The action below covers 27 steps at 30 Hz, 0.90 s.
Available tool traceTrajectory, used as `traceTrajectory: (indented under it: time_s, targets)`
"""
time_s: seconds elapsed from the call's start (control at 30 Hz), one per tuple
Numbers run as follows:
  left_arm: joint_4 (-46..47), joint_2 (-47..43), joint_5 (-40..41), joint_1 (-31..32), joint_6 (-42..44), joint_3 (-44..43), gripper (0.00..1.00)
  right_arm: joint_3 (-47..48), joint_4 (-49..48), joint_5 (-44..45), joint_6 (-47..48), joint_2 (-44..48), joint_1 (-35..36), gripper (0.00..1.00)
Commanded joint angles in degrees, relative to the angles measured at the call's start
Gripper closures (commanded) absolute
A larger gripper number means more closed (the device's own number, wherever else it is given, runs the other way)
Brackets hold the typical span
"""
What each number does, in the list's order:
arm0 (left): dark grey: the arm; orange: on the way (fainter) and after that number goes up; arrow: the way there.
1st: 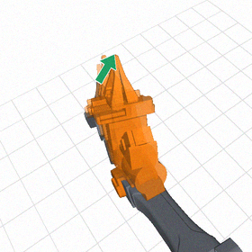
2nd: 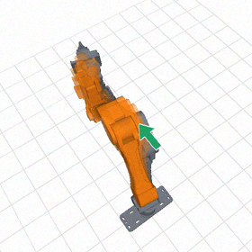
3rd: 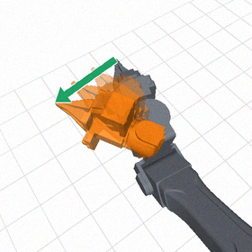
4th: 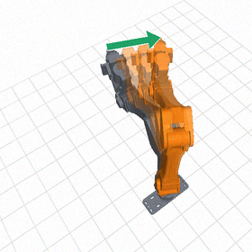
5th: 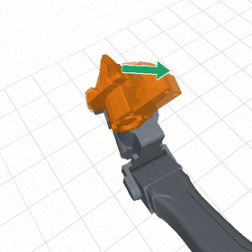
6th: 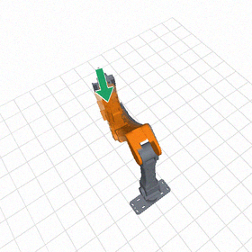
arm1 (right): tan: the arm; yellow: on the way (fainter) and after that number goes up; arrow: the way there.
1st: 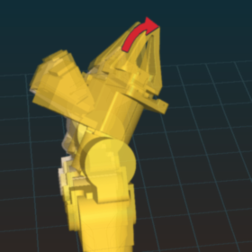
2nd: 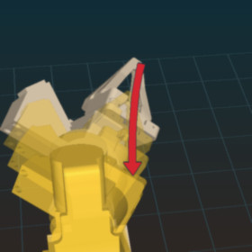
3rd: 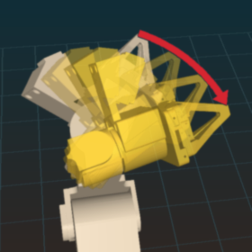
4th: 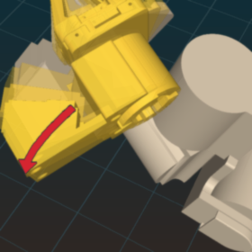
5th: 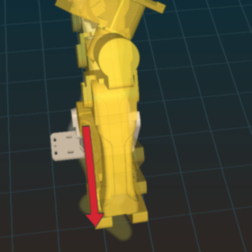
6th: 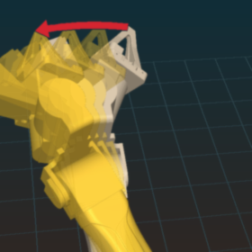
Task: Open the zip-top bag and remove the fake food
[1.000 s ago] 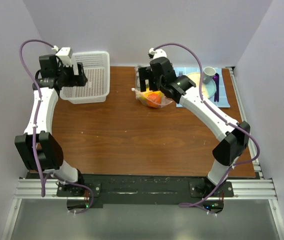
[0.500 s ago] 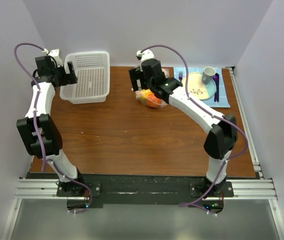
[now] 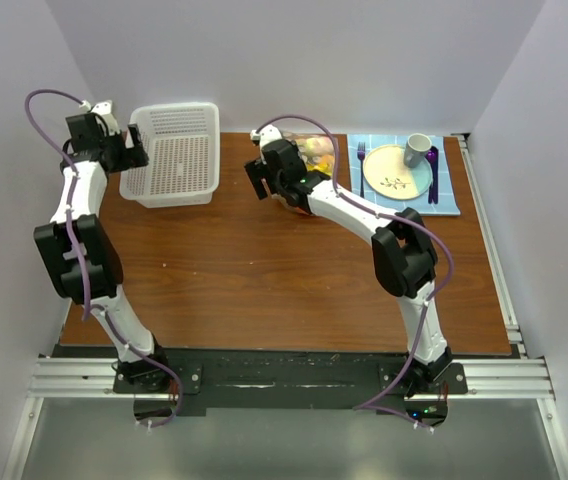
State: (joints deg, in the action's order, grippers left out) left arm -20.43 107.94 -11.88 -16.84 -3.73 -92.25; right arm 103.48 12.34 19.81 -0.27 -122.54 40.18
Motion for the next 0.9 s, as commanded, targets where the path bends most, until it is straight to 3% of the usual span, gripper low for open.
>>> traceTrajectory:
  time_s: [0.0,0.13,0.4,0.53,0.63,0.87]
  targets:
    - [2.67,4.2,-0.52,-0.04,0.04,-6.18,0.0,-1.08,-3.73,-1.18,0.71,0.73,0.16,0.16]
    - [3.72,7.37,1.85,-0.04,-0.32,-8.38,0.0,-3.9,-3.64,-2.06,-1.66,0.81,0.24,0.36]
    - [8.64,10.01,7.74,-0.12,0.74,-7.96,0.0,-9.87,-4.6,-1.62,-2.8,2.22,0.16,0.6]
    - [14.36,9.39,7.58,-0.12,2.66,-4.26,0.0,-12.86,-5.92,-2.15,-4.82,3.71,0.24,0.9]
    - [12.35,11.93,7.48,-0.04,3.46,-7.06,0.0,-18.91,-9.25,-3.02,-7.8,7.31,0.24,1.0]
    - [16.21,12.56,8.01,-0.12,8.73,-2.59,0.0,-32.28,-12.16,-7.06,-14.04,19.08,1.65,1.0]
